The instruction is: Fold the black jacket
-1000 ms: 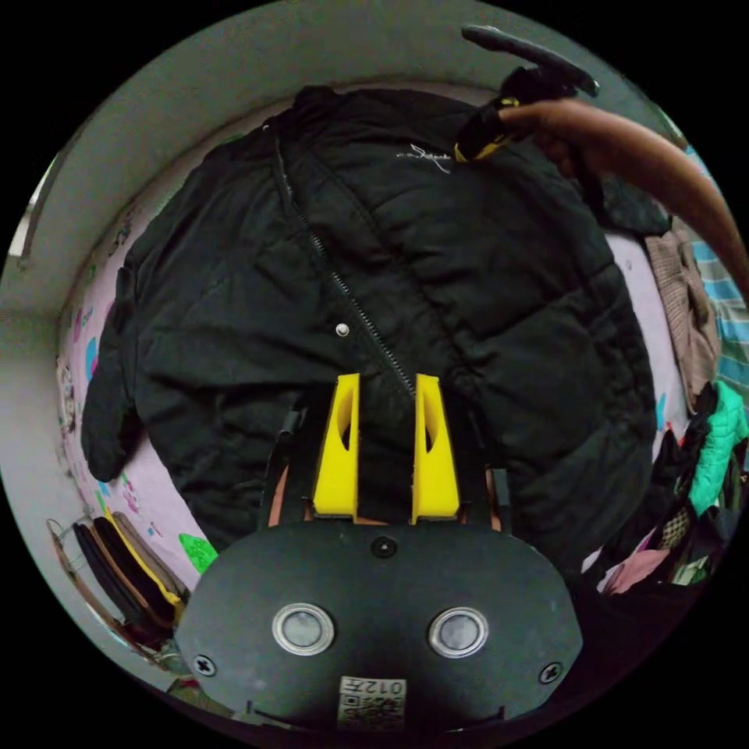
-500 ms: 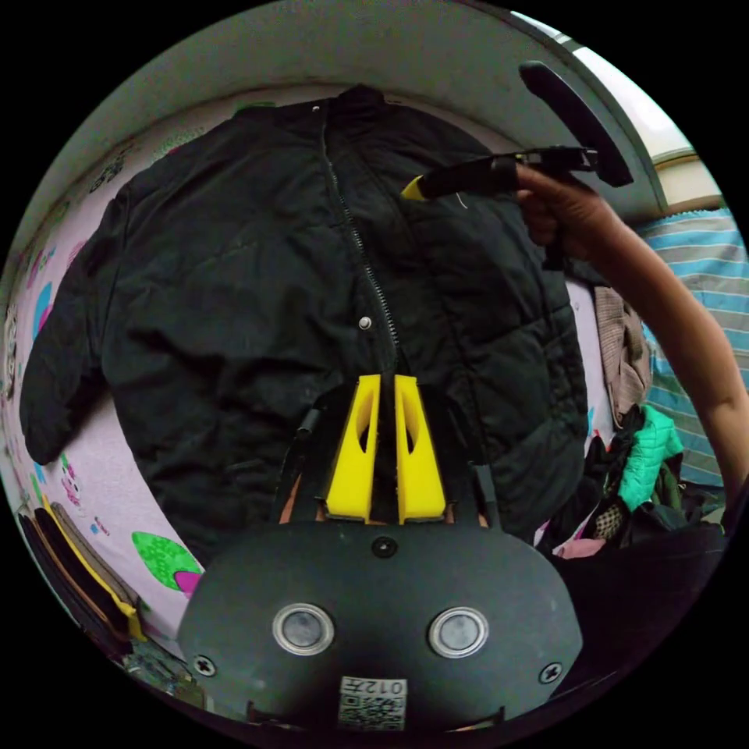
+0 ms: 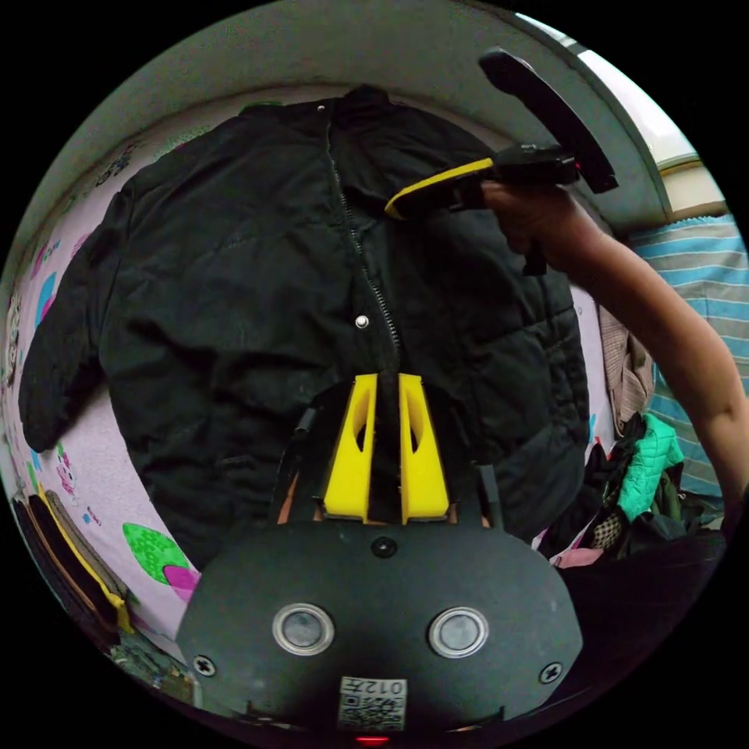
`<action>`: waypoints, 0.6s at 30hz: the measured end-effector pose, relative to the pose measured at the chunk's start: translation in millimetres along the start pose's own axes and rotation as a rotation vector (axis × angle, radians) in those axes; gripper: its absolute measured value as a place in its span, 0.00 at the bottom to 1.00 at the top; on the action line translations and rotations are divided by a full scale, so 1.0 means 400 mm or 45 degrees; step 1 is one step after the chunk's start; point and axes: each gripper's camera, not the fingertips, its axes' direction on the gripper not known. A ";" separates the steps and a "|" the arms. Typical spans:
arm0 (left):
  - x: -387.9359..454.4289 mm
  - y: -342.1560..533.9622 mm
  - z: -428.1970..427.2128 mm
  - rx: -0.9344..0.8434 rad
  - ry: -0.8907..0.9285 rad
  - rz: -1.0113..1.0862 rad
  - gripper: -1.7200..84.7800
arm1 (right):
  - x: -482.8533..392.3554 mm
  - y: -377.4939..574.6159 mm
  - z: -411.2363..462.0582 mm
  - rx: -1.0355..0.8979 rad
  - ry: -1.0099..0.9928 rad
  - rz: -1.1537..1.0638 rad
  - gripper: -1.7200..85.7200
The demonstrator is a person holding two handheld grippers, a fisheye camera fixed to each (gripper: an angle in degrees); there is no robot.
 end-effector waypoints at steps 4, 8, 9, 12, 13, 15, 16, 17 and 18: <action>-0.001 -0.012 -0.016 0.104 0.117 0.017 0.09 | 0.159 0.061 -0.067 0.080 -0.219 0.133 0.01; 0.003 -0.043 0.019 0.101 0.202 0.069 0.11 | 0.273 0.108 -0.101 0.118 -0.362 0.175 0.01; 0.002 -0.061 0.037 0.087 0.217 0.082 0.12 | 0.287 0.113 -0.106 0.130 -0.393 0.178 0.01; -0.004 -0.117 0.081 0.046 0.255 0.113 0.13 | 0.349 0.131 -0.126 0.161 -0.517 0.202 0.01; -0.005 -0.128 0.090 0.037 0.263 0.124 0.13 | 0.368 0.136 -0.132 0.168 -0.530 0.216 0.01; -0.005 -0.169 0.124 -0.008 0.309 0.173 0.13 | 0.390 0.139 -0.138 0.167 -0.537 0.225 0.01; -0.001 -0.186 0.140 -0.047 0.340 0.208 0.13 | 0.400 0.140 -0.141 0.172 -0.541 0.231 0.01; 0.002 -0.192 0.148 -0.067 0.343 0.220 0.12 | 0.409 0.139 -0.144 0.181 -0.548 0.234 0.01; 0.008 -0.201 0.158 -0.086 0.330 0.247 0.12 | 0.412 0.138 -0.145 0.186 -0.554 0.235 0.01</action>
